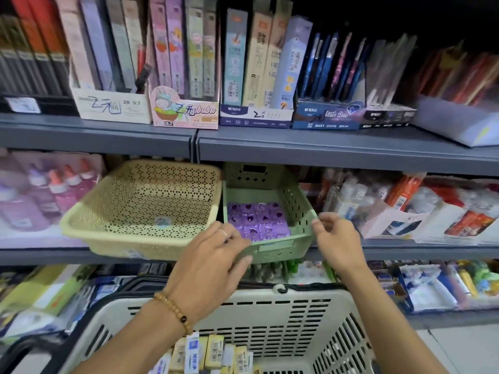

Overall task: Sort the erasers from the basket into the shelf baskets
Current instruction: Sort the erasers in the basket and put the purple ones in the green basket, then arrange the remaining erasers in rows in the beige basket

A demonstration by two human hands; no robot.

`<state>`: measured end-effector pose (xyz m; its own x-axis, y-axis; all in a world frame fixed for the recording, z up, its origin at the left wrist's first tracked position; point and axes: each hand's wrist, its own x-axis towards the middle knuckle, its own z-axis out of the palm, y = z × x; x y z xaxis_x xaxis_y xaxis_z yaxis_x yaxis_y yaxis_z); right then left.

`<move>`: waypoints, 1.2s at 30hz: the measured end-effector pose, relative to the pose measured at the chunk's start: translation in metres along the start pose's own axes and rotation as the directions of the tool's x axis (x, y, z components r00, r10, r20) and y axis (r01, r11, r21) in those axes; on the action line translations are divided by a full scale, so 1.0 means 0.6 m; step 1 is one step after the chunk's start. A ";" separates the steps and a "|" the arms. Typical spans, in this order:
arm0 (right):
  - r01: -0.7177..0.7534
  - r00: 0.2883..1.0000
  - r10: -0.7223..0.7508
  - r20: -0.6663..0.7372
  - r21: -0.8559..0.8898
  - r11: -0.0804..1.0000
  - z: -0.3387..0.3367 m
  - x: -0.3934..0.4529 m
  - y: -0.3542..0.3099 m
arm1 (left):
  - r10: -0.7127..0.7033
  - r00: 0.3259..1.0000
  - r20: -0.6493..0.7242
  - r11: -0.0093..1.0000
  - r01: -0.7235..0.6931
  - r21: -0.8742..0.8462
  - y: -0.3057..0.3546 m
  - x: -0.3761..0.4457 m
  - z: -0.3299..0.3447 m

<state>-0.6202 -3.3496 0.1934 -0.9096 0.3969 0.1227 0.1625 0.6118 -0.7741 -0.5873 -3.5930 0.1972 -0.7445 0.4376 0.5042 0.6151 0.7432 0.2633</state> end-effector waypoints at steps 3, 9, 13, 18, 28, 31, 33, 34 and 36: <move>0.202 0.963 -0.235 -0.128 -0.226 0.953 0.011 -0.051 -0.036 | -0.152 0.984 -0.095 0.986 0.158 0.060 -0.059 -0.047 -0.044; 0.711 0.701 -0.640 0.315 -0.243 0.660 0.155 -0.132 -0.189 | -0.332 0.941 0.068 0.900 0.295 0.321 -0.190 -0.072 -0.108; 0.766 0.639 -0.598 0.483 -0.331 0.551 0.198 -0.113 -0.226 | -0.295 0.945 0.145 0.924 0.243 0.296 -0.217 -0.064 -0.104; 0.751 0.660 -0.587 0.468 -0.386 0.536 0.192 -0.101 -0.224 | -0.243 0.970 0.015 0.954 0.236 0.186 -0.201 -0.051 -0.079; 0.330 0.811 -0.199 0.551 -0.149 0.932 0.217 -0.263 -0.074 | -0.588 0.786 0.192 0.809 0.574 0.124 -0.148 -0.272 -0.028; 0.010 0.757 0.139 0.639 -0.224 0.975 0.257 -0.287 -0.029 | -0.772 0.494 0.400 0.614 0.742 0.268 -0.164 -0.309 0.010; -0.196 0.680 0.280 0.678 -0.200 0.960 0.282 -0.301 -0.025 | -0.789 0.445 0.423 0.585 0.755 0.297 -0.161 -0.313 0.031; -0.303 0.633 0.340 0.696 -0.181 0.936 0.294 -0.308 -0.028 | -0.797 0.440 0.414 0.579 0.752 0.315 -0.157 -0.311 0.041; -0.418 0.590 0.382 0.711 -0.136 0.898 0.314 -0.317 -0.033 | -0.813 0.447 0.375 0.569 0.746 0.346 -0.146 -0.302 0.059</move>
<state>-0.5225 -3.5660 0.0684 -0.7465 -0.0183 -0.6651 0.5783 0.4764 -0.6622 -0.5153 -3.7197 0.0534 -0.9295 -0.2189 -0.2969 -0.2949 0.9244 0.2418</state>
